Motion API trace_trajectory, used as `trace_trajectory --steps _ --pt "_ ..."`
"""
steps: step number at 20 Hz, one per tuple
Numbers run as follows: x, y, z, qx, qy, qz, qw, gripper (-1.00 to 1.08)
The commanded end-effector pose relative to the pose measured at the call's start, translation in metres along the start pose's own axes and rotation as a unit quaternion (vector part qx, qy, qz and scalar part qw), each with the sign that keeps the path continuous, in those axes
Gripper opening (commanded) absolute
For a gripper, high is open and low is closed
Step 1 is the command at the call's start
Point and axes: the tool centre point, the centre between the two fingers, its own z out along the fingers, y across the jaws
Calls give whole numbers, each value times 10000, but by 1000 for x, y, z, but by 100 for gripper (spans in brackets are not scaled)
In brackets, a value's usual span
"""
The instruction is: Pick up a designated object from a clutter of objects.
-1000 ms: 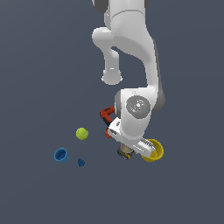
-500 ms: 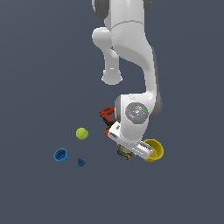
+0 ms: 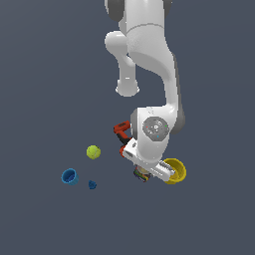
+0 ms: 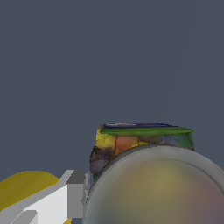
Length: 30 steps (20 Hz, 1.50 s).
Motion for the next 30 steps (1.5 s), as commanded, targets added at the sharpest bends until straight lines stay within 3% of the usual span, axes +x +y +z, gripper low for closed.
trace_trajectory --steps 1,12,30 --pt "0 0 -1 2 1 -1 10000 -100" --pt "-13 -12 -53 2 1 -1 10000 -100" --pt "-58 -57 -250 -2 5 3 10000 -100"
